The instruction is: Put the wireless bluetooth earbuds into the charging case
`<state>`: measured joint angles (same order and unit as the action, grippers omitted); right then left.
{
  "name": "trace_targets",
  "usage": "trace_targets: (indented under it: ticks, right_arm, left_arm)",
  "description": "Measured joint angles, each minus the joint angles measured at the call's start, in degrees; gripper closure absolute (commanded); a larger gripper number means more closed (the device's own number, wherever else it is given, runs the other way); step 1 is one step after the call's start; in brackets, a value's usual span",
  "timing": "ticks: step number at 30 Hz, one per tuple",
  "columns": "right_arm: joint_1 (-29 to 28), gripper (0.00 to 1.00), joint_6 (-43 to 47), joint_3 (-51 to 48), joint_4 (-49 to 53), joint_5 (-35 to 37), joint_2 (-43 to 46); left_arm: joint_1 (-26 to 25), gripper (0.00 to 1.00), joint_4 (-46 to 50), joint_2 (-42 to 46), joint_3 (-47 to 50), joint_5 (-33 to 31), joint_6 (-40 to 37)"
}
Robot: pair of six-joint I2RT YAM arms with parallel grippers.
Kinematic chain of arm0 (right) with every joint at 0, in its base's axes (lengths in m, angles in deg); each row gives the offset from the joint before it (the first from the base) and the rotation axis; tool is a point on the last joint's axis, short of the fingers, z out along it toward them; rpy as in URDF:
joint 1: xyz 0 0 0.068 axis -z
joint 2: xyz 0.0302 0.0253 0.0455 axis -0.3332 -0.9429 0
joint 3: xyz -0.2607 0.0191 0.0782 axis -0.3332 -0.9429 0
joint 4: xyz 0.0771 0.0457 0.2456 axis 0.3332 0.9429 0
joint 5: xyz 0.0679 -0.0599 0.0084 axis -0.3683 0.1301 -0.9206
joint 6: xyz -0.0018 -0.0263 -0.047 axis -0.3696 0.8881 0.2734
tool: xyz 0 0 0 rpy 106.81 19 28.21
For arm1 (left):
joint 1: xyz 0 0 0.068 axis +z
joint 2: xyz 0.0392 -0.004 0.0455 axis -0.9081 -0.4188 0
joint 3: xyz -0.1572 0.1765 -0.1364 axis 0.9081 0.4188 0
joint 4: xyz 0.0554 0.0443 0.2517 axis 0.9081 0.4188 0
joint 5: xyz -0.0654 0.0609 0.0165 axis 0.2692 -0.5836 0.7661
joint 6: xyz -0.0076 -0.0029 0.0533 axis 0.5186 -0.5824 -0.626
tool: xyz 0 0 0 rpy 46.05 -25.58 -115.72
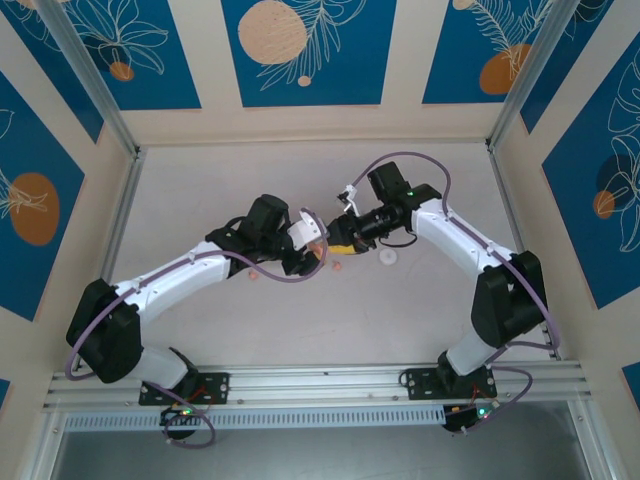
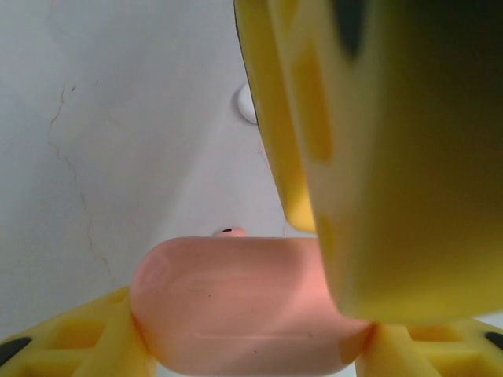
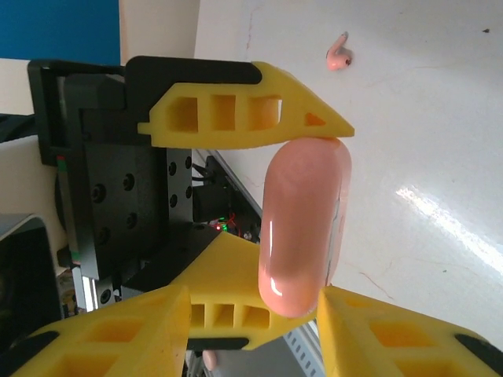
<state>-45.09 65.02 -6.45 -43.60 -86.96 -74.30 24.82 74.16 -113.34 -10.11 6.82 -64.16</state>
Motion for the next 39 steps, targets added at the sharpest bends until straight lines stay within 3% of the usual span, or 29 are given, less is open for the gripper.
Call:
trace_targets:
  ticks: [21, 37, 39]
  right_arm:
    - [-1.11, 0.62, 0.92, 1.55, 0.48, 0.39, -2.08]
    - [-2.05, 0.61, 1.40, 2.03, 0.63, -0.59, -3.19]
    - [-2.08, 0.66, 1.66, 2.03, 0.63, -0.66, -3.21]
  left_arm:
    - [0.00, 0.58, 0.24, 1.18, 0.04, -0.07, 0.66]
    - [-0.48, 0.58, -0.35, 3.08, 0.17, 0.44, 1.99]
    - [-0.48, 0.58, -0.39, 3.08, 0.20, 0.44, 2.14]
